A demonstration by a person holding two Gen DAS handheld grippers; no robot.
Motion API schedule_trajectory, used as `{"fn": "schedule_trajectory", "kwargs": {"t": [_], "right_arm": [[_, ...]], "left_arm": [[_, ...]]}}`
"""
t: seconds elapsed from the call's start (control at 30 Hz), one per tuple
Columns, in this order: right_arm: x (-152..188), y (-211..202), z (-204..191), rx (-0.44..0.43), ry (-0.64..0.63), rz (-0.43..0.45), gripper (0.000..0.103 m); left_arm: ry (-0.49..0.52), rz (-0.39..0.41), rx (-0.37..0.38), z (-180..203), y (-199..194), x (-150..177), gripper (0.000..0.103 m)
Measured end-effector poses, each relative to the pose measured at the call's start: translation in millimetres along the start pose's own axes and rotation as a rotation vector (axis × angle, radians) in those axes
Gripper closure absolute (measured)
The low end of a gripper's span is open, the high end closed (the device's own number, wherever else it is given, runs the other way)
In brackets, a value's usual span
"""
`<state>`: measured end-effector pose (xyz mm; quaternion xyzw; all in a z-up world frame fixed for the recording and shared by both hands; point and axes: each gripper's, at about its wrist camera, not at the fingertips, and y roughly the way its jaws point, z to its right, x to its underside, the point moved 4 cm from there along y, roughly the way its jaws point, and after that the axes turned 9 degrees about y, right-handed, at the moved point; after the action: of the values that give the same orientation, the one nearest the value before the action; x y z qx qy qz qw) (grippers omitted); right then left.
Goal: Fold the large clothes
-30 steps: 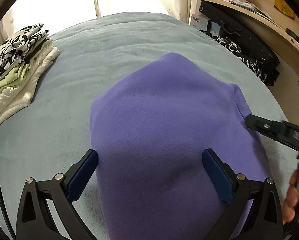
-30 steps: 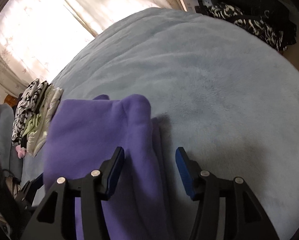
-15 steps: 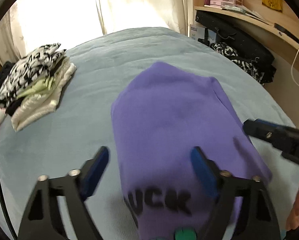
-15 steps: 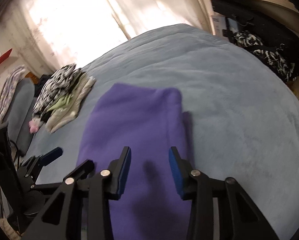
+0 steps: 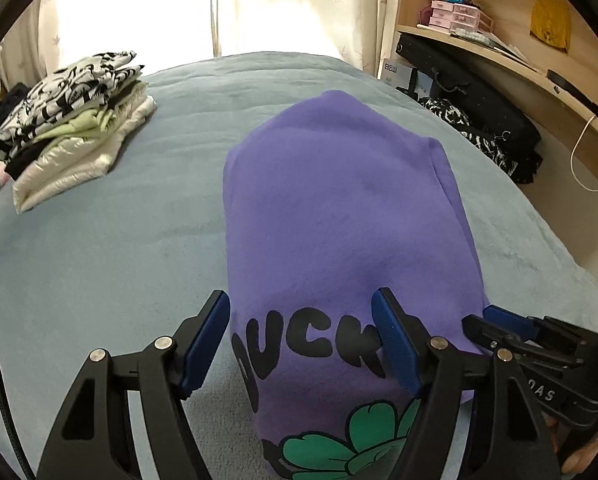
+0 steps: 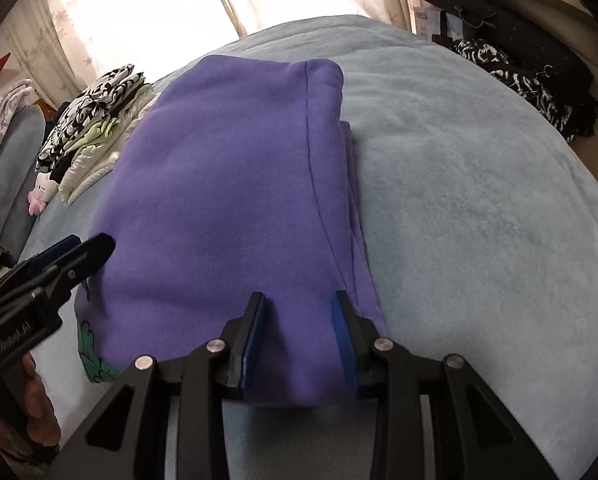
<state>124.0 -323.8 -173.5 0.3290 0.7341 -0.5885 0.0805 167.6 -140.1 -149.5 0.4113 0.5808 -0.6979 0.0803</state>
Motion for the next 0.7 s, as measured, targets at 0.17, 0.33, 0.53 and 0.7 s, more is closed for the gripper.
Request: {"fn": "schedule_trajectory", "kwargs": {"t": [0.17, 0.33, 0.53, 0.7], "right_arm": [[0, 1, 4, -0.010, 0.033, 0.026, 0.069], [3, -1, 6, -0.035, 0.046, 0.051, 0.068], [3, -4, 6, -0.048, 0.049, 0.060, 0.068], [4, -7, 4, -0.047, 0.051, 0.062, 0.067]], "left_arm": [[0.037, 0.023, -0.041, 3, -2, 1, 0.030], [0.045, 0.029, -0.089, 4, -6, -1, 0.020], [-0.026, -0.004, -0.049, -8, -11, 3, 0.013], [-0.033, -0.016, -0.059, -9, -18, 7, 0.011]]}}
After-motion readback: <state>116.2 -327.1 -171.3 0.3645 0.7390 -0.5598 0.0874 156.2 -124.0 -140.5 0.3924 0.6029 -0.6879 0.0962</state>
